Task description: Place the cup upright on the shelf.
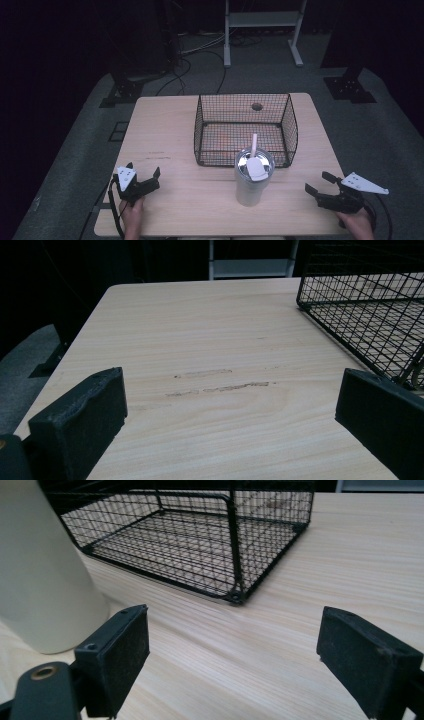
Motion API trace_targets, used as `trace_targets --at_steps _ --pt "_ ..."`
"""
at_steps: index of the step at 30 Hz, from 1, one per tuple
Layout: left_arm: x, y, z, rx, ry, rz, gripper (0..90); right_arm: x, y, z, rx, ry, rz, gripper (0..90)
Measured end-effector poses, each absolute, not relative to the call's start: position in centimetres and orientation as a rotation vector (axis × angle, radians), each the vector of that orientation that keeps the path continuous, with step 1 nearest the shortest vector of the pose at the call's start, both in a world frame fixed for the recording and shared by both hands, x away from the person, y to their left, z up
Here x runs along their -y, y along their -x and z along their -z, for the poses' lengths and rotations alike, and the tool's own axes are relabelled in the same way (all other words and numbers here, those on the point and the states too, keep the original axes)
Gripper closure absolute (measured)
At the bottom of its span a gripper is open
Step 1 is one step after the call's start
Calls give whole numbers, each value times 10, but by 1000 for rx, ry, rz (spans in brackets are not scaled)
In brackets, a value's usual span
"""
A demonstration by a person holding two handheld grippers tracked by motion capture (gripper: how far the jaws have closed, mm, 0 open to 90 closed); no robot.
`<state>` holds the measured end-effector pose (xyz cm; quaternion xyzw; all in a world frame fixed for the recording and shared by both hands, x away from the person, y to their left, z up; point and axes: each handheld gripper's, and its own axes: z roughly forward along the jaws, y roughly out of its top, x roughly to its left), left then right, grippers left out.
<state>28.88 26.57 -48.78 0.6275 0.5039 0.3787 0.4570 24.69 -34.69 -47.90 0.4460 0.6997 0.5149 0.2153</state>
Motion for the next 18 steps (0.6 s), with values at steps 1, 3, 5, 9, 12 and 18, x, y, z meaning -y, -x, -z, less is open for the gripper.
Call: trace_targets --at_steps 1,3,5,9,12,18 --pt "-266 -289 488 -1242 -1547 -934 0 347 -247 479 -1940 -1237 -1428 127" --pt "-265 -288 488 -1240 -1550 -934 0 345 -246 476 -1949 -1221 -1427 127" --pt "-265 -288 488 -1240 -1553 -933 0 343 -245 472 -1955 -1204 -1427 123" --pt "-265 -288 488 -1239 -1554 -932 0 337 -242 468 -1980 -1175 -1433 118" --pt "-265 -289 488 -1239 -1558 -932 0 328 -240 464 -2028 -1132 -1441 103" --pt "-265 -289 488 -1238 -1561 -935 0 313 -236 455 -2077 -1054 -1485 91"
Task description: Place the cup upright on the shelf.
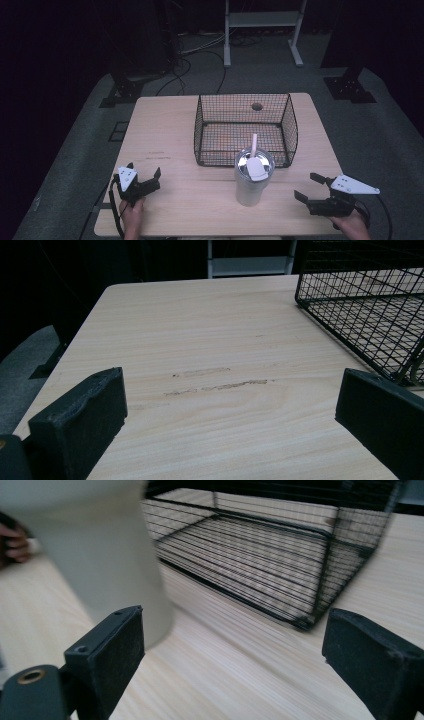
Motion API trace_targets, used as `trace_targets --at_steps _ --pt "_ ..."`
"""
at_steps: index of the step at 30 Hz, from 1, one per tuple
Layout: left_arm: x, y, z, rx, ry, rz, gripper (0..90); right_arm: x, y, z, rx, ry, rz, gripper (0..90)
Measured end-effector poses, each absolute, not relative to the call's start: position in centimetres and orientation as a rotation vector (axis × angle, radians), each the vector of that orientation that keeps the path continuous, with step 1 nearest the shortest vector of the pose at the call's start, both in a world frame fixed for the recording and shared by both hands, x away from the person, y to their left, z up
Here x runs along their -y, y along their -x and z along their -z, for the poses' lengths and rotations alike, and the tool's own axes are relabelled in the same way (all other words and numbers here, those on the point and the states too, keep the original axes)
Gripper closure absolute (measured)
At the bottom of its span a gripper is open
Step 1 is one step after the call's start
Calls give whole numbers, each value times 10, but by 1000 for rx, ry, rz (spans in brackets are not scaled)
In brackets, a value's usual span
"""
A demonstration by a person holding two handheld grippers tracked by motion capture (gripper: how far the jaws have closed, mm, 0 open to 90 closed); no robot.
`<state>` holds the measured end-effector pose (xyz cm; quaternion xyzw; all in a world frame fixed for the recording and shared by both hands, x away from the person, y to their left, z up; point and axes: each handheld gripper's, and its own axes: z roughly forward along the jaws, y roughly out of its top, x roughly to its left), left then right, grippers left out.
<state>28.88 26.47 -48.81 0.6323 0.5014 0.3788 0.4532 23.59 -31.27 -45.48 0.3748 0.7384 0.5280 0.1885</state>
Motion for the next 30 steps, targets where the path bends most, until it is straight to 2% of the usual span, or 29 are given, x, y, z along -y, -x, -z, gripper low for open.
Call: trace_targets --at_steps 14,30 --pt "-264 -289 488 -1243 -1565 -933 0 264 -234 438 -2234 -850 -1521 77" --pt "-264 -289 488 -1244 -1564 -930 0 229 -244 438 -2308 -760 -1523 77"
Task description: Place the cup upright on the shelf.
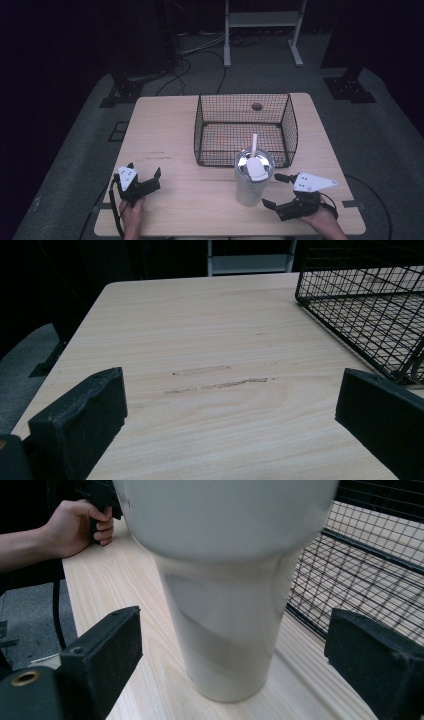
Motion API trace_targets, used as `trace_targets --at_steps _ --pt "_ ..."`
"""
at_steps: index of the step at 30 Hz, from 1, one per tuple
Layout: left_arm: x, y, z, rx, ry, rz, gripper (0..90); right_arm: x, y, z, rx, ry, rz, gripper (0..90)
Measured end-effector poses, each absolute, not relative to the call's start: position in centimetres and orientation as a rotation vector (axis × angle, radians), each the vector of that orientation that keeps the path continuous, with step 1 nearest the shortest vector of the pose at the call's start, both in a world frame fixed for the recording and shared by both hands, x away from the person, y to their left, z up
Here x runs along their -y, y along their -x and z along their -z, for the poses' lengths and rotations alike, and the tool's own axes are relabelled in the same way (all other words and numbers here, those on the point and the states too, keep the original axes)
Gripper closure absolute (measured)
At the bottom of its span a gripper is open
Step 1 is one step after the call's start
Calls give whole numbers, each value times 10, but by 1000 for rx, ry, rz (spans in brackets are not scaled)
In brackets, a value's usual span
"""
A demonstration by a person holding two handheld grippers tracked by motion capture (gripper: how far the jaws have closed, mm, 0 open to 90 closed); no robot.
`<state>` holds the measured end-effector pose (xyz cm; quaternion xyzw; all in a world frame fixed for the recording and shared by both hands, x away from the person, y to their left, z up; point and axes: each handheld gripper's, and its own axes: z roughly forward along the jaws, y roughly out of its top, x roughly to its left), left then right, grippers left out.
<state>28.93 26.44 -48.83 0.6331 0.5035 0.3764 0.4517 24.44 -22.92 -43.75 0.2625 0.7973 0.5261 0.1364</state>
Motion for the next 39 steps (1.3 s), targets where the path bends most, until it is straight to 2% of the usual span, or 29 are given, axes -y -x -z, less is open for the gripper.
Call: trace_targets --at_steps 39 --pt "-265 -289 488 -1240 -1561 -926 0 185 -271 450 -2250 -731 -1583 75"
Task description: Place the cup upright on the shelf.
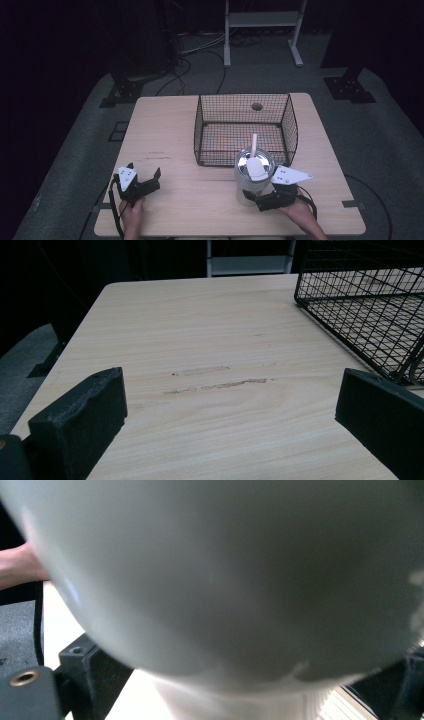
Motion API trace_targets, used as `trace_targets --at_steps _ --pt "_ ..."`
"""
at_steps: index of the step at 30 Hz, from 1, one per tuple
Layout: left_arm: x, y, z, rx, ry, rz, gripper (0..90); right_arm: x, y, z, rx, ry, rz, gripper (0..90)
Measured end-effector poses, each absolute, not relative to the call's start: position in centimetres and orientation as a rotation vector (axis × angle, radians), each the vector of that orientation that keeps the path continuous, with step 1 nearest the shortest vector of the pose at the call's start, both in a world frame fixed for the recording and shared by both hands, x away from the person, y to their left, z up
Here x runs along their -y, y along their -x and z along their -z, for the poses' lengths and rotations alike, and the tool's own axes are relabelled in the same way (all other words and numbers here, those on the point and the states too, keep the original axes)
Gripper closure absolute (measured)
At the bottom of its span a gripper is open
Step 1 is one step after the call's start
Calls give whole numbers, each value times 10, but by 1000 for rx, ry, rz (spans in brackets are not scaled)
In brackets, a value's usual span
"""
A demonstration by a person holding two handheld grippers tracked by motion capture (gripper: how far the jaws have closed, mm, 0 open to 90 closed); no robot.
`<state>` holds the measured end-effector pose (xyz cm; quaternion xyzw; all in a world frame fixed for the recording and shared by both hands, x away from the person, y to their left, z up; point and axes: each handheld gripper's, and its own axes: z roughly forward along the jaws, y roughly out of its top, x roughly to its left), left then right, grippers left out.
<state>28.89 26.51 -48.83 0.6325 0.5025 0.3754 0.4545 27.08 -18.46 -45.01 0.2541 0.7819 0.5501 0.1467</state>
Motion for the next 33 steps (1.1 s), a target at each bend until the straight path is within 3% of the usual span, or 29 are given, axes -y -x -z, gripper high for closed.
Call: trace_targets --at_steps 33 --pt "-267 -289 488 -1253 -1556 -914 0 181 -275 455 -2196 -680 -1650 91"
